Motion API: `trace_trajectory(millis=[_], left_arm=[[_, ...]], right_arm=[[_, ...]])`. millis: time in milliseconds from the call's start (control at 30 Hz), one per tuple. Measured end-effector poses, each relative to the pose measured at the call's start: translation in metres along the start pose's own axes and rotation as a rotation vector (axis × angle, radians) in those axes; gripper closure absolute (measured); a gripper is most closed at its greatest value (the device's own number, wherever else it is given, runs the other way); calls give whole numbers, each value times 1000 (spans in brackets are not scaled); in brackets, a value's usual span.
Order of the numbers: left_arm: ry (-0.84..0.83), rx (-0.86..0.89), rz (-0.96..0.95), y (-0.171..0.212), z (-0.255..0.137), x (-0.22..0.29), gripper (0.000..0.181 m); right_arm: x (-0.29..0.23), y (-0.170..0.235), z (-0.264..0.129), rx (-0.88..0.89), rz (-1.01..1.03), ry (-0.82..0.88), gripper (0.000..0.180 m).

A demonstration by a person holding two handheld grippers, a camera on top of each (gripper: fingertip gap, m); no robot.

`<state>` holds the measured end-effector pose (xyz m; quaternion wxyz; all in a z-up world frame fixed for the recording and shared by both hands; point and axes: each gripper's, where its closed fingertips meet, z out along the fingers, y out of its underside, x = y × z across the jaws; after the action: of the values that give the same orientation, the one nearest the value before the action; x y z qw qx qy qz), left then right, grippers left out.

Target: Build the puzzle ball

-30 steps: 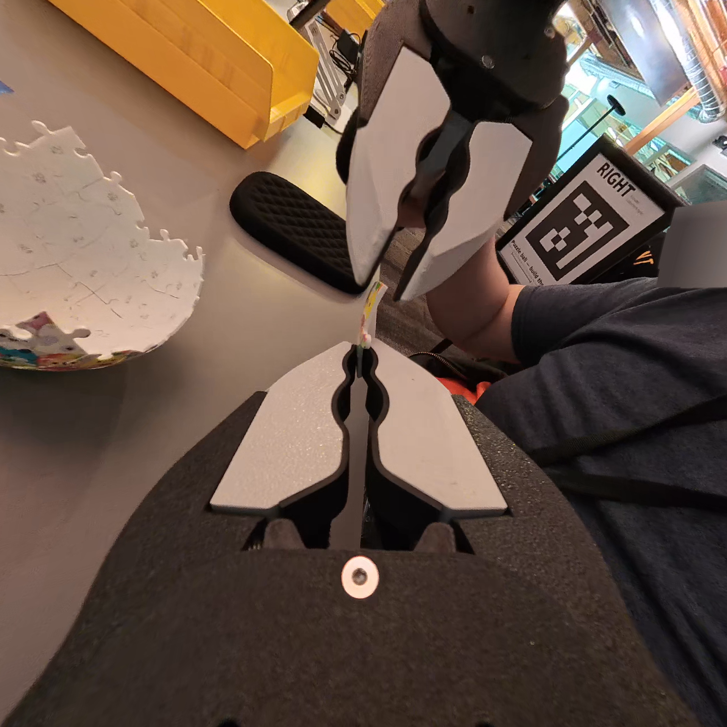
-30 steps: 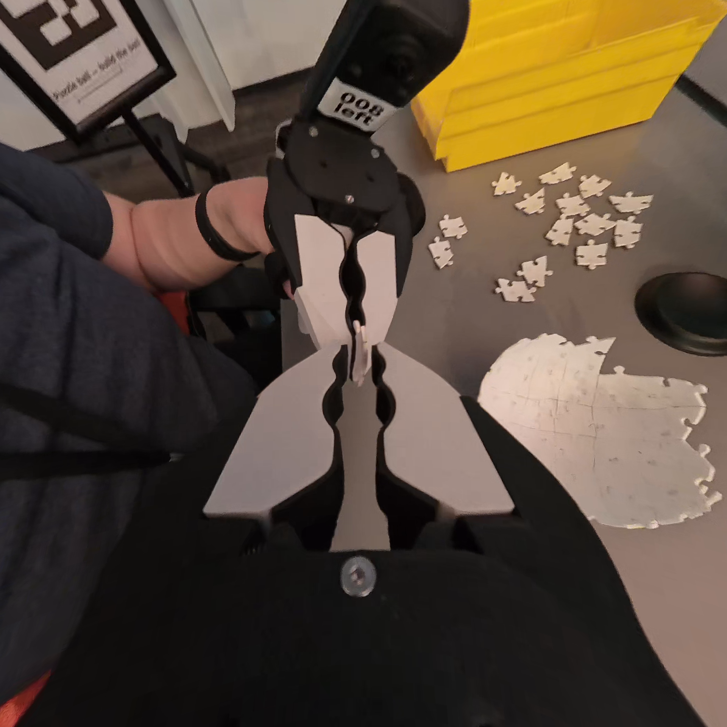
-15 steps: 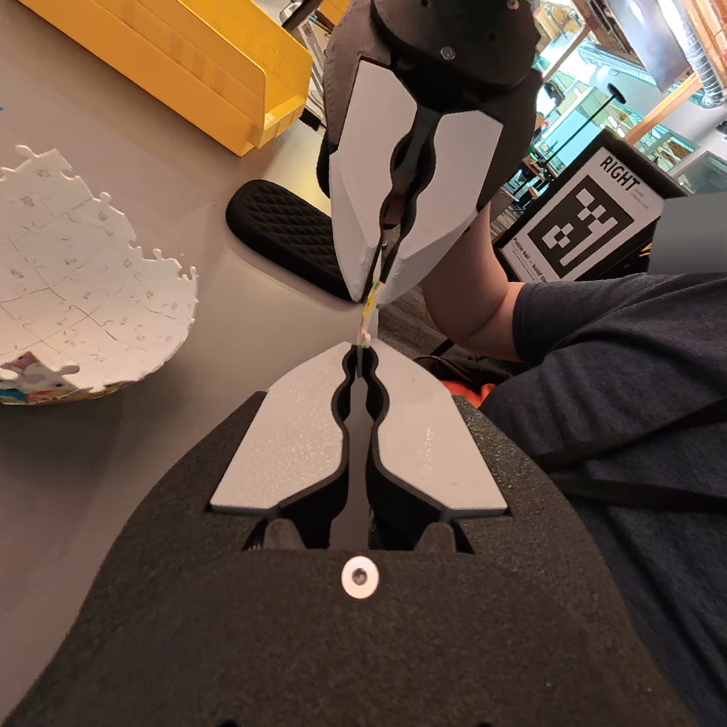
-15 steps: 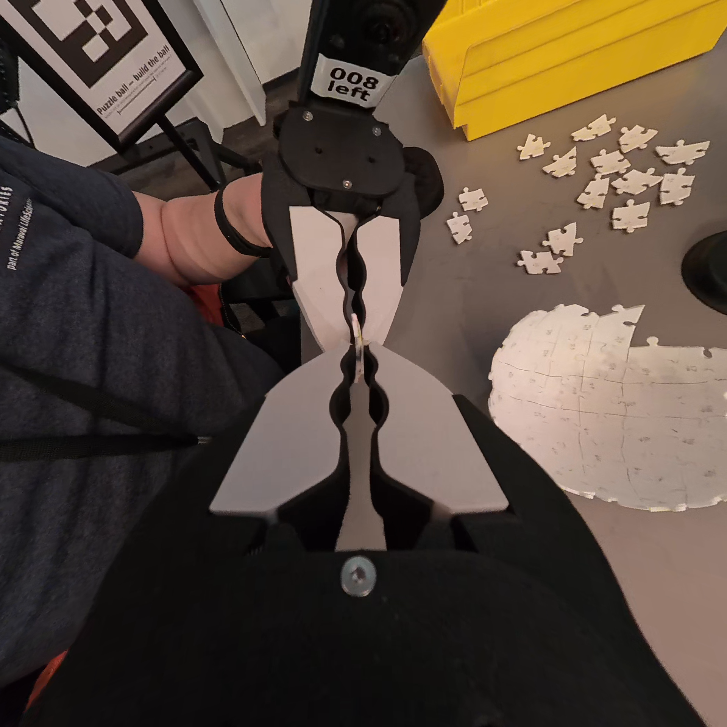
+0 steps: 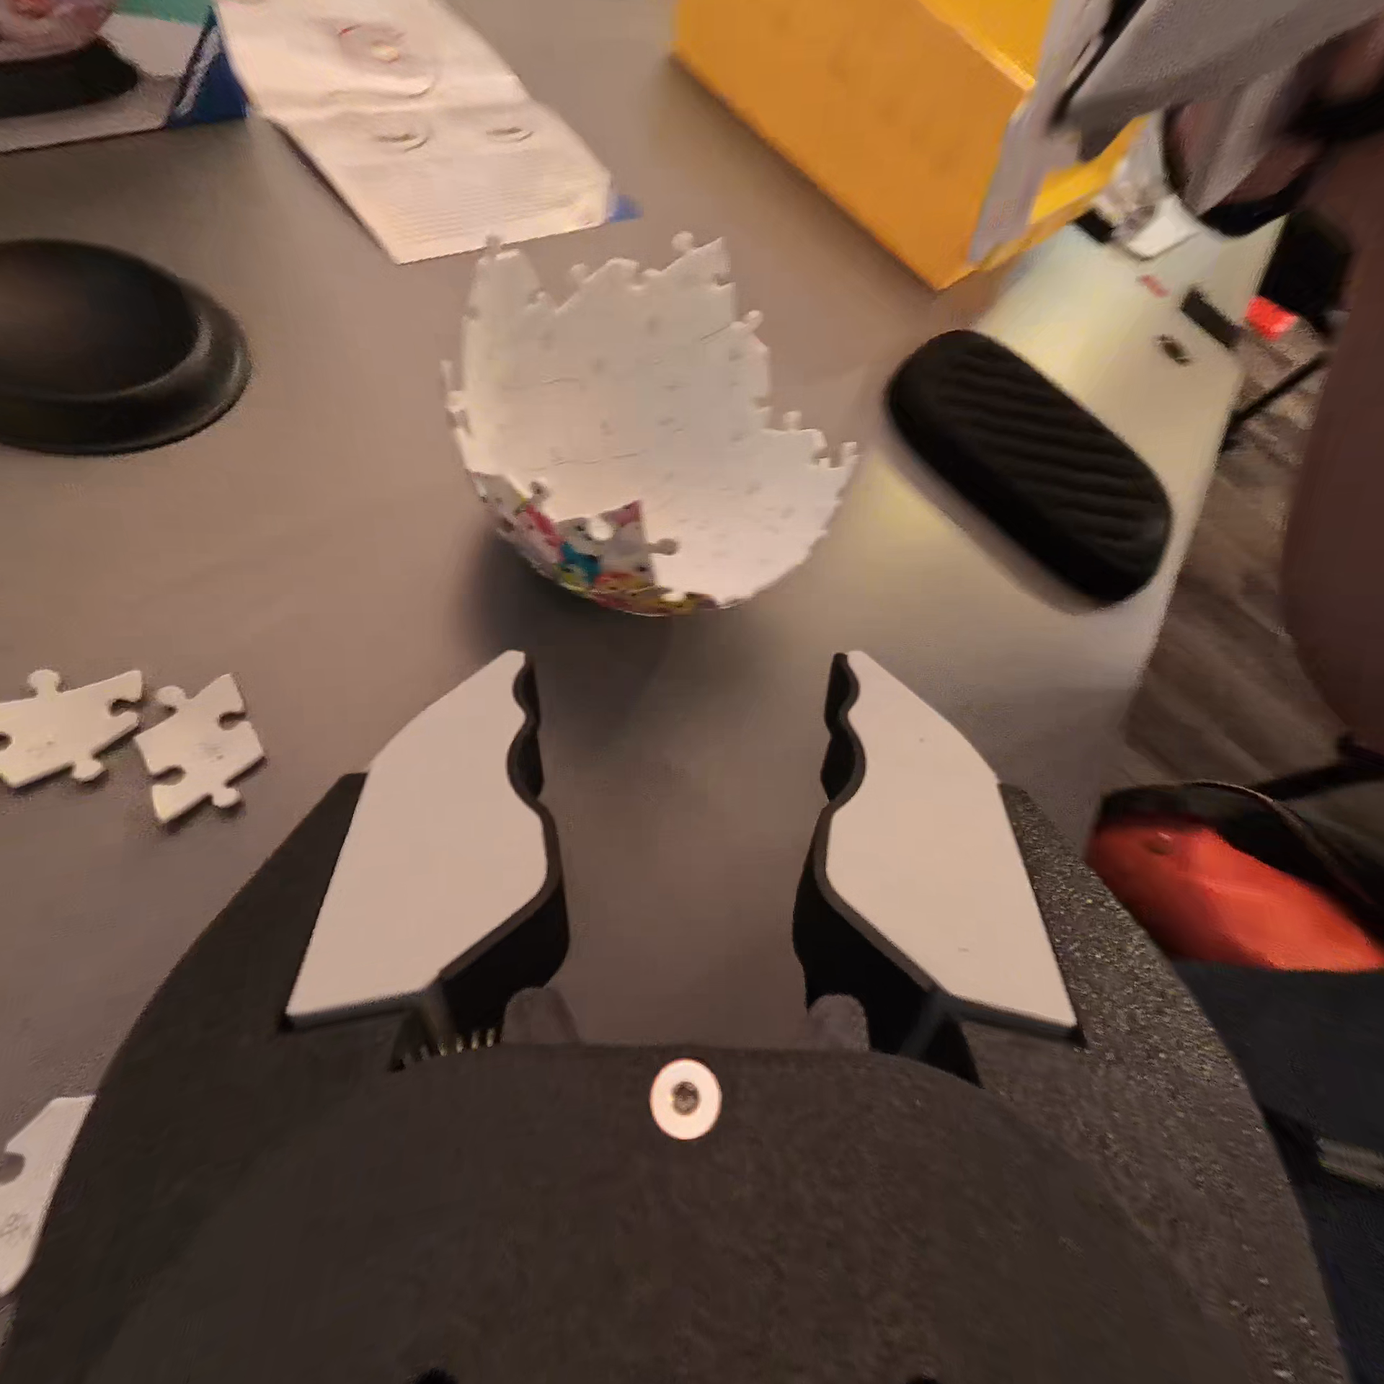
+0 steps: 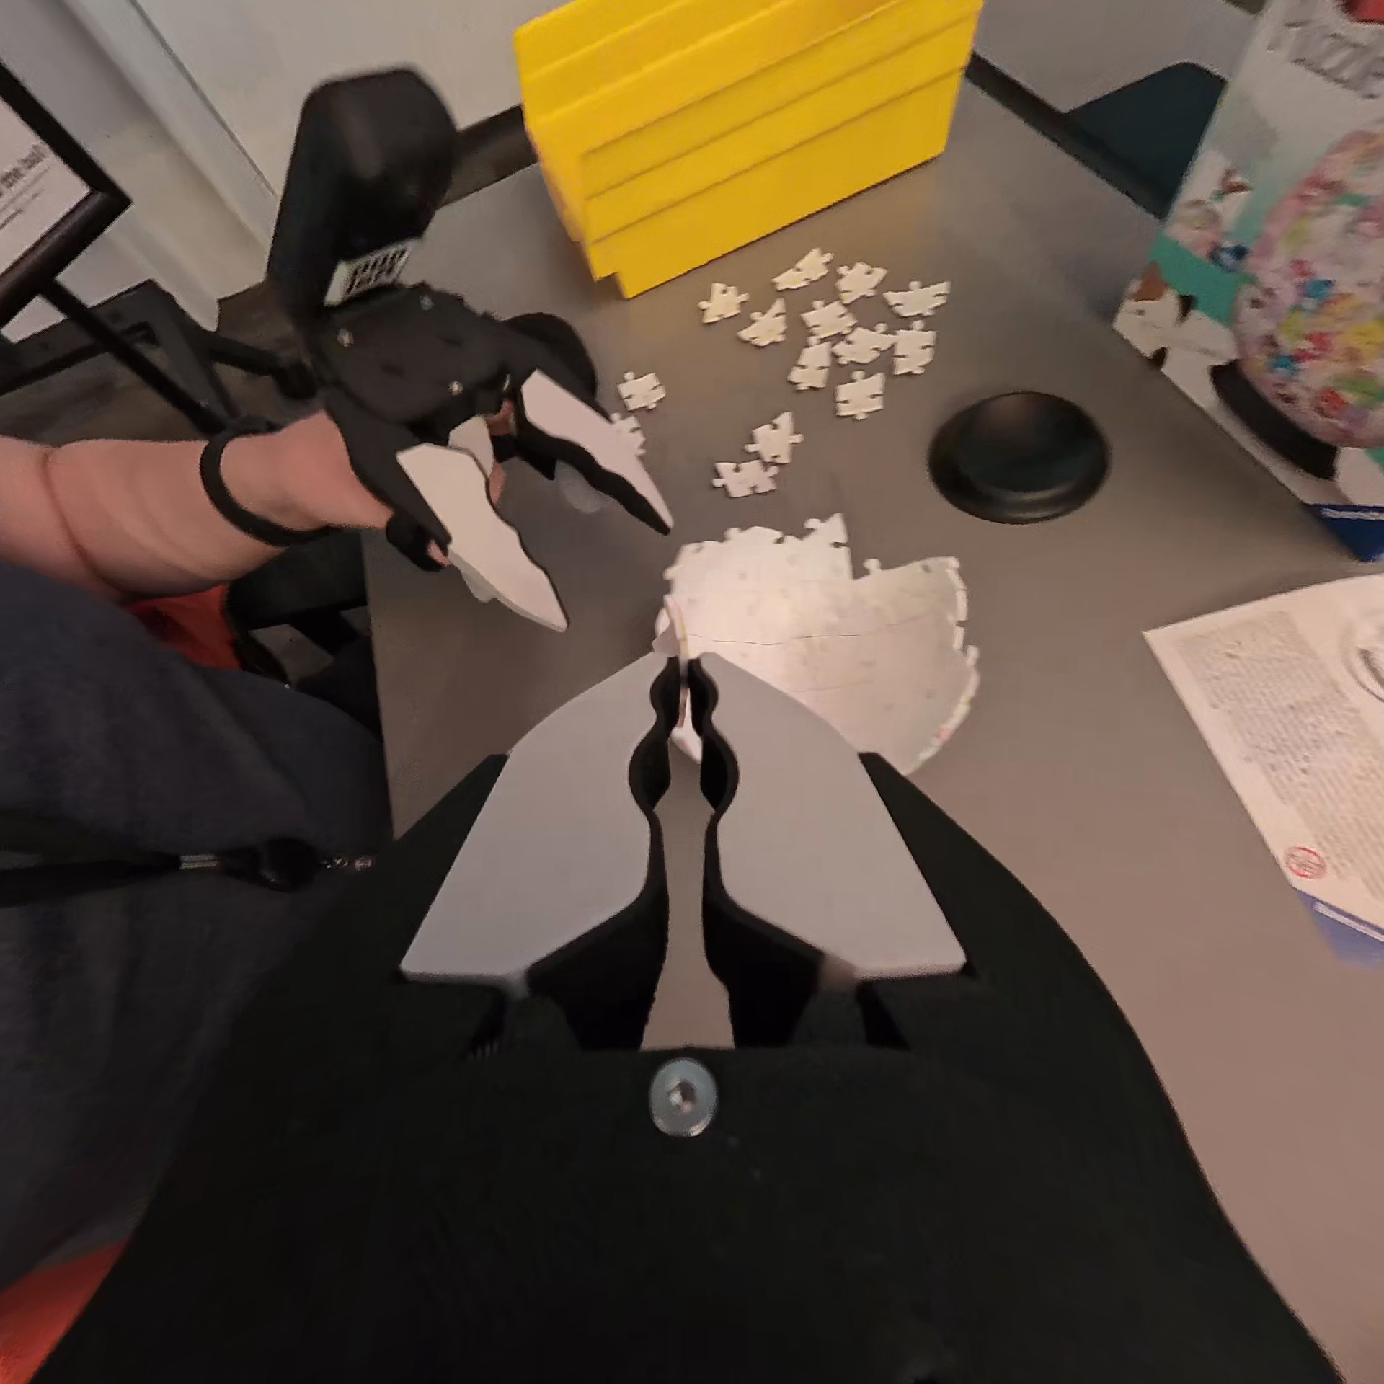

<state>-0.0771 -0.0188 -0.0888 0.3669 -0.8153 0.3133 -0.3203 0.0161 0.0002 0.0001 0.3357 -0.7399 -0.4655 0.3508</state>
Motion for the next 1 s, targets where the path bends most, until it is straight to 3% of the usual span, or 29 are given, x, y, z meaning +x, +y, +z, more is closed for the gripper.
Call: trace_trajectory(millis=[300, 1000], left_arm=[[-32, -31, -42, 7, 35, -12, 112], [-84, 27, -149, -4, 27, -68, 126]], right_arm=[[36, -2, -2, 4, 28, 8, 176], [70, 13, 9, -183, -58, -42, 177]])
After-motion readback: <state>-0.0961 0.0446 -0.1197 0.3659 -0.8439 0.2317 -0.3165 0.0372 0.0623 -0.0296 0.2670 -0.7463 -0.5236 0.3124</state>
